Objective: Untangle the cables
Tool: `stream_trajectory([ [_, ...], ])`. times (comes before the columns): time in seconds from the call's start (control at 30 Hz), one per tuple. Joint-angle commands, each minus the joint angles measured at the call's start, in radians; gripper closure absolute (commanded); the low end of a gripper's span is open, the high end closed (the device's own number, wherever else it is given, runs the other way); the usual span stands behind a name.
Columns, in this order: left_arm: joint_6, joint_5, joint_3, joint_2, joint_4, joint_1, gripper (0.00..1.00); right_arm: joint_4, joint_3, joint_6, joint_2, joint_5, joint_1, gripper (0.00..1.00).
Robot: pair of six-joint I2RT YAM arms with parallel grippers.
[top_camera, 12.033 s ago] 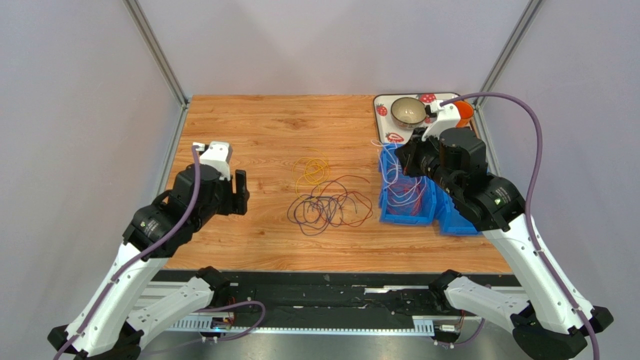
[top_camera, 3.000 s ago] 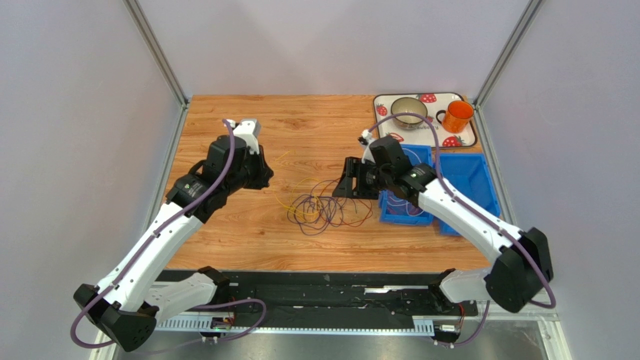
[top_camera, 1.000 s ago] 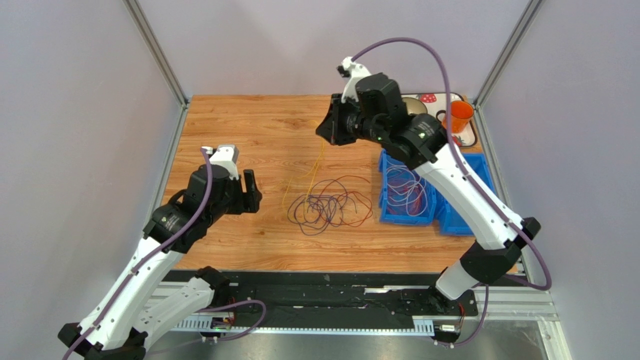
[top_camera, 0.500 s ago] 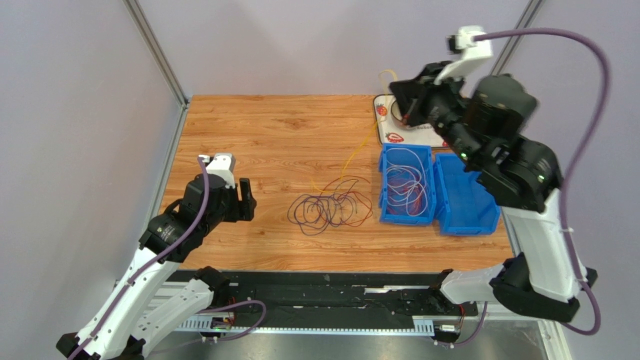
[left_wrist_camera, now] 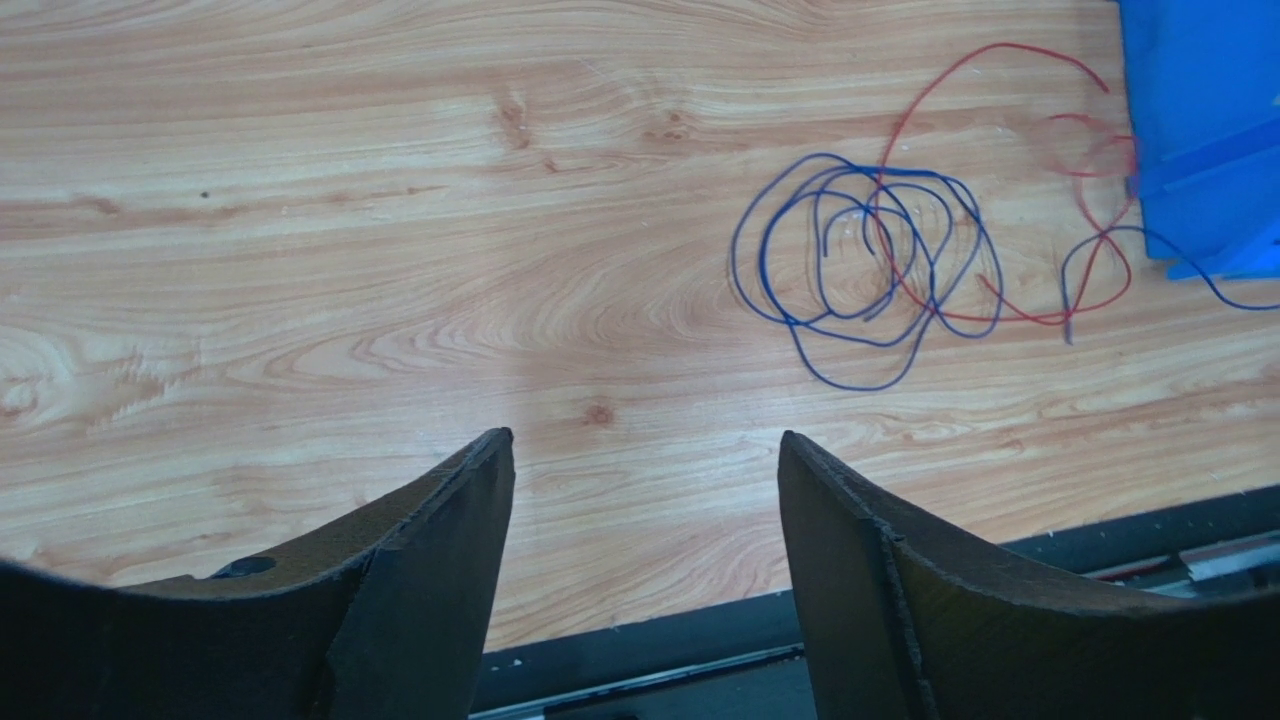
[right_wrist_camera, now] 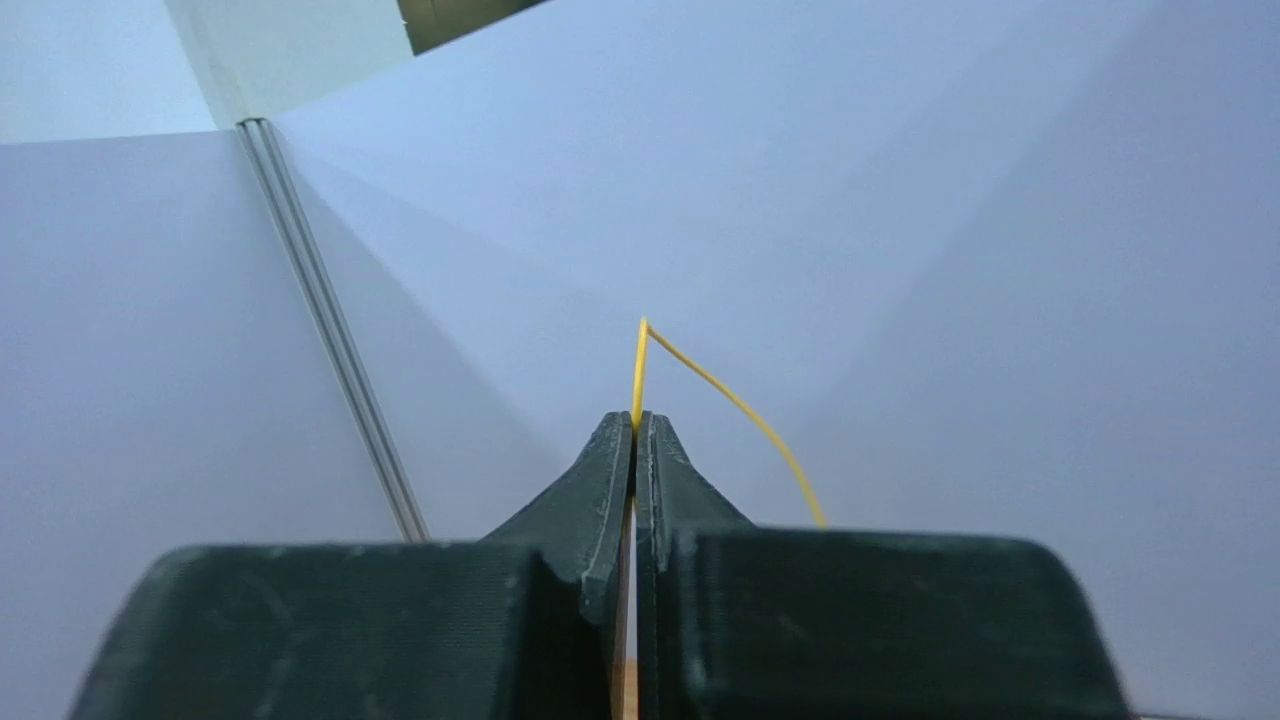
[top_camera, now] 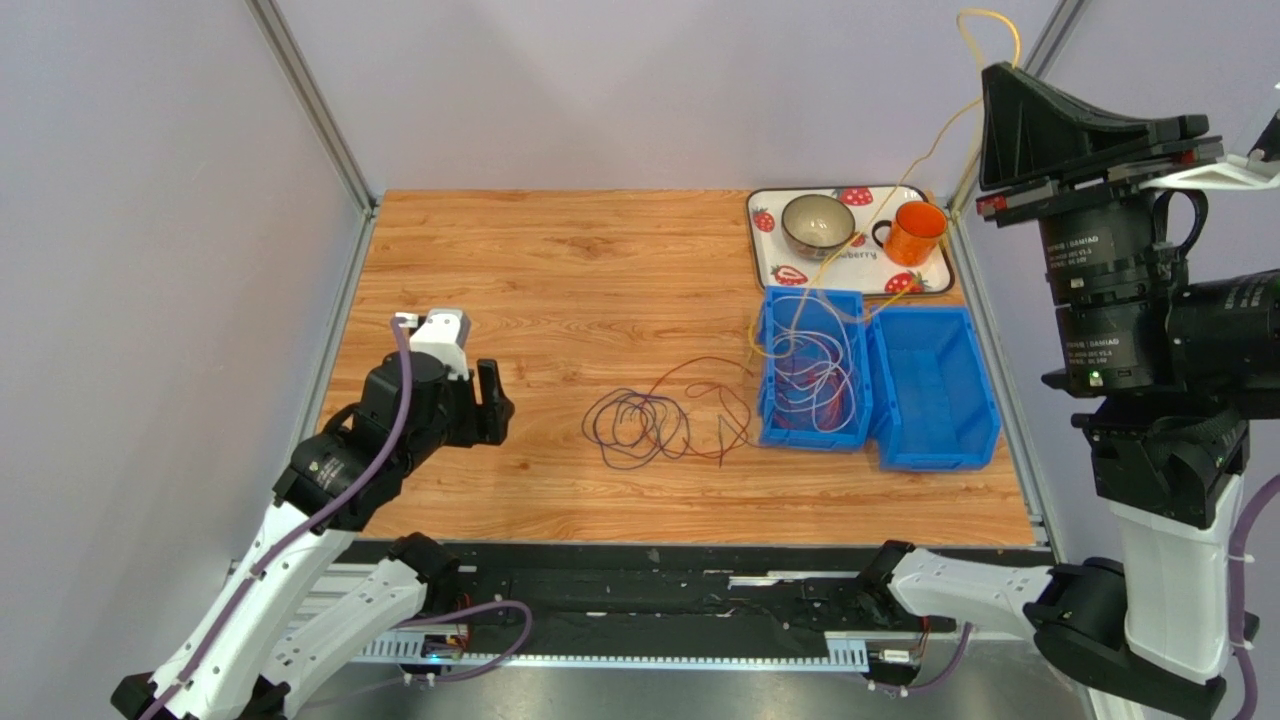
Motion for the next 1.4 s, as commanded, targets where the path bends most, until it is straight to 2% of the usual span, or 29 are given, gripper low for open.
stream_trajectory([
  [0.0, 0.032, 0.111, -0.004, -0.007, 0.068, 0.003, 0.29, 0.071, 0.05, -0.027, 0.078, -0.112, 0.004, 1.0],
  [0.13, 0.037, 0.293, -0.031, -0.065, 0.162, 0.003, 0.32, 0.134, -0.002, -0.005, 0.074, -0.129, 0.004, 1.0],
  [0.3, 0.006, 0.378, -0.062, -0.076, 0.268, 0.003, 0.32, 0.13, 0.023, -0.06, 0.1, -0.102, 0.004, 1.0],
  [0.43, -0.002, 0.47, -0.053, -0.035, 0.321, 0.0, 0.36, 0.171, -0.038, -0.105, 0.06, -0.065, 0.002, 1.0],
  [0.57, 0.035, 0.389, 0.013, -0.003, 0.245, 0.0, 0.37, 0.223, -0.063, -0.163, 0.04, 0.001, 0.002, 1.0],
  [0.67, 0.087, 0.311, 0.062, 0.002, 0.104, 0.0, 0.36, 0.252, -0.063, -0.232, 0.038, 0.045, 0.002, 1.0],
  [0.77, 0.129, 0.244, 0.058, -0.026, 0.044, 0.0, 0.36, 0.303, -0.057, -0.327, 0.054, 0.131, 0.002, 1.0],
  [0.83, 0.114, 0.175, 0.02, -0.067, 0.045, -0.002, 0.35, 0.333, -0.053, -0.405, 0.063, 0.2, 0.001, 1.0],
  [0.97, 0.112, 0.203, -0.02, -0.13, 0.094, -0.002, 0.34, 0.431, -0.046, -0.517, 0.08, 0.26, -0.01, 1.0],
  [1.17, 0.098, 0.184, -0.03, -0.141, 0.091, -0.002, 0.33, 0.468, -0.034, -0.629, 0.086, 0.286, -0.038, 1.0],
  [1.37, 0.092, 0.174, -0.04, -0.167, 0.096, -0.003, 0.33, 0.519, -0.141, -0.677, 0.012, 0.311, -0.088, 1.0],
])
